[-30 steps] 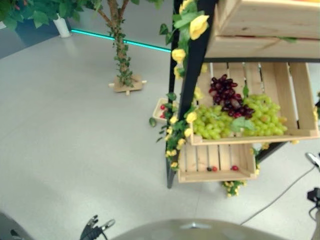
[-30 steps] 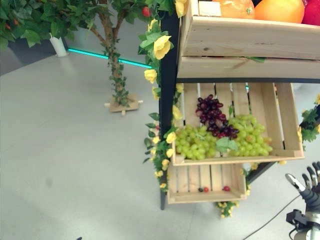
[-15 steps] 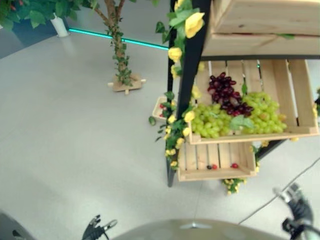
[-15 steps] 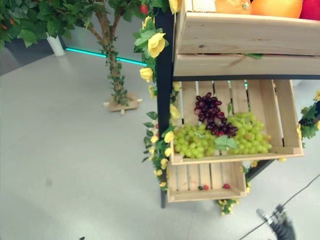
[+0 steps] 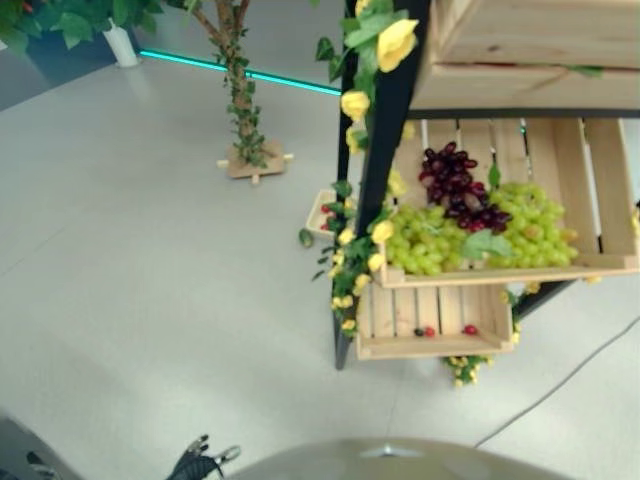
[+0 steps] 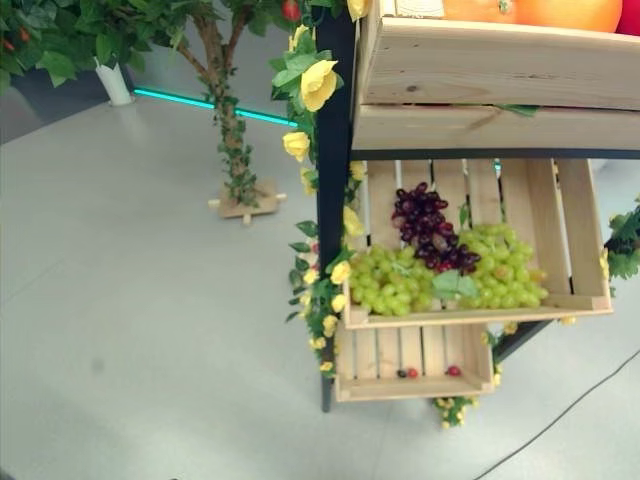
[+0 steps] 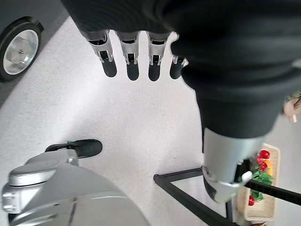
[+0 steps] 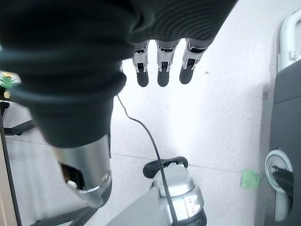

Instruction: Pick up the fruits from the basket on one side to the basket on the other side

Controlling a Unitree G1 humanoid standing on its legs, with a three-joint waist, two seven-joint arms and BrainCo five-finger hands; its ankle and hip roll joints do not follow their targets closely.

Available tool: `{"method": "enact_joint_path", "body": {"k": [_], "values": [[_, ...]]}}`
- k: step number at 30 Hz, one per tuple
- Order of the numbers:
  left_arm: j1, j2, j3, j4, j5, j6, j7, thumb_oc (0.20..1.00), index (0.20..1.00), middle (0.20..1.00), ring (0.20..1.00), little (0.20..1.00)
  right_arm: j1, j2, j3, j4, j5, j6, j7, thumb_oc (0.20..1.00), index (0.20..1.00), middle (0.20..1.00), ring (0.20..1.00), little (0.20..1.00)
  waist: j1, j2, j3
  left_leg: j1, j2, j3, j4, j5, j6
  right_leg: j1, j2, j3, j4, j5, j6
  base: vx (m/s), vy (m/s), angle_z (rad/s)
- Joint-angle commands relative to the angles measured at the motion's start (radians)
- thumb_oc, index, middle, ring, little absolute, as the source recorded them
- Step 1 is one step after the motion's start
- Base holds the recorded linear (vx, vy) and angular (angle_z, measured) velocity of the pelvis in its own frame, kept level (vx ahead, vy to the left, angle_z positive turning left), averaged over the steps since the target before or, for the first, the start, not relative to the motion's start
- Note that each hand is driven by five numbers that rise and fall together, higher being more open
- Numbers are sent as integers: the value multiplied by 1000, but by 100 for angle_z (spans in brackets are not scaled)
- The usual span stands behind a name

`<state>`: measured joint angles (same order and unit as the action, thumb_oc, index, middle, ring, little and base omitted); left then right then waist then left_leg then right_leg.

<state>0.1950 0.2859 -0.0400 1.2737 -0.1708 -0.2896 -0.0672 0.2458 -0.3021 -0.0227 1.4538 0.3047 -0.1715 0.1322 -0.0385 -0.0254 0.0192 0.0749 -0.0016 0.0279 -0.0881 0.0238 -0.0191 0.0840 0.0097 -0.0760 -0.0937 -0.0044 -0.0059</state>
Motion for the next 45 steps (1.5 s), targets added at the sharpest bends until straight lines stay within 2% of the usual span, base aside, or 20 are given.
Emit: {"method": "enact_joint_path", "body": {"k": [1, 8, 23, 28, 33, 36, 39, 40, 42, 43, 44, 45], "values": [[-38, -9, -6, 46, 22, 25, -21, 1000, 1000, 1000, 1000, 1000, -76, 11, 27, 17, -14, 9, -26, 1000, 1000, 1000, 1000, 1000, 22, -17, -30, 0, -46, 3, 10, -66, 23, -32, -25, -44, 50, -10, 84, 6, -3, 6], [-62, -18, -12, 106, 64, 62, -32, 1000, 1000, 1000, 1000, 1000, -111, 25, 61, 1, -23, 27, -41, 1000, 1000, 1000, 1000, 1000, 33, -21, -42, -1, -48, -7, 9, -63, 22, -27, -25, -53, 46, -10, 82, -1, -2, 7], [-75, -4, -4, 153, 103, 78, -27, 1000, 1000, 1000, 1000, 1000, -144, 43, 77, -28, 0, 27, -61, 1000, 1000, 1000, 1000, 1000, 53, -35, -55, 0, -50, -36, 9, -61, 20, -15, -25, -78, 45, -19, 80, 12, -8, 4], [-93, 5, -9, 165, 112, 84, -19, 1000, 1000, 1000, 1000, 1000, -175, 81, 113, -51, 7, 29, -73, 1000, 1000, 1000, 1000, 1000, 71, -44, -56, -8, -47, -62, 19, -61, 14, -11, -28, -105, 59, -34, 74, 20, -31, 18], [-123, 28, -9, 187, 107, 88, -7, 1000, 1000, 1000, 1000, 1000, -184, 108, 142, -129, 23, 16, -95, 1000, 1000, 1000, 1000, 1000, 124, -72, -42, -59, -53, -164, 66, -46, -15, 7, -31, -220, 56, -53, 61, -26, -95, 62], [-134, 42, -1, 173, 86, 84, 1, 1000, 1000, 1000, 1000, 1000, -176, 97, 149, -160, 30, 11, -102, 1000, 1000, 1000, 1000, 1000, 152, -74, -23, -99, -64, -227, 99, -38, -22, 11, -34, -270, 42, -56, 57, -64, -89, 108], [-146, 44, -2, 155, 61, 81, 14, 1000, 1000, 1000, 1000, 1000, -180, 74, 148, -175, 35, 7, -111, 1000, 1000, 1000, 1000, 1000, 178, -66, 12, -144, -74, -274, 136, -30, -41, 17, -37, -318, 30, -62, 52, -101, -57, 92], [-158, 20, -20, 139, 30, 81, 46, 1000, 1000, 1000, 1000, 1000, -185, 63, 156, -173, 28, 5, -119, 1000, 1000, 1000, 1000, 1000, 181, -60, 16, -159, -77, -288, 135, -19, -42, 16, -39, -336, 27, -60, 52, -86, -21, 74], [-192, 2, -38, 110, -8, 90, 47, 1000, 1000, 1000, 1000, 1000, -169, 54, 163, -200, 31, 5, -114, 1000, 1000, 1000, 1000, 1000, 177, -46, 29, -171, -69, -285, 133, -5, -53, 19, -39, -356, 25, -63, 48, -102, 18, 80], [-171, 21, -44, 65, 12, 72, 36, 1000, 1000, 1000, 1000, 1000, -164, 33, 144, -221, 34, 6, -113, 1000, 1000, 1000, 1000, 1000, 182, -37, 36, -187, -70, -283, 132, 8, -57, 13, -44, -373, 26, -59, 51, -133, 36, 62], [-133, 21, -22, 53, -26, 89, 18, 1000, 1000, 1000, 1000, 1000, -137, 13, 125, -241, 27, 0, -108, 1000, 1000, 1000, 1000, 1000, 185, -27, 49, -195, -67, -280, 136, 11, -61, 9, -46, -379, 32, -60, 50, -145, 66, 32], [-82, 15, -31, -21, -57, 73, 4, 1000, 1000, 1000, 1000, 1000, -103, -14, 112, -282, 14, -2, -98, 1000, 1000, 1000, 1000, 1000, 177, -14, 53, -206, -67, -279, 138, 19, -59, -3, -50, -388, 39, -56, 51, -108, 43, 19]]}}
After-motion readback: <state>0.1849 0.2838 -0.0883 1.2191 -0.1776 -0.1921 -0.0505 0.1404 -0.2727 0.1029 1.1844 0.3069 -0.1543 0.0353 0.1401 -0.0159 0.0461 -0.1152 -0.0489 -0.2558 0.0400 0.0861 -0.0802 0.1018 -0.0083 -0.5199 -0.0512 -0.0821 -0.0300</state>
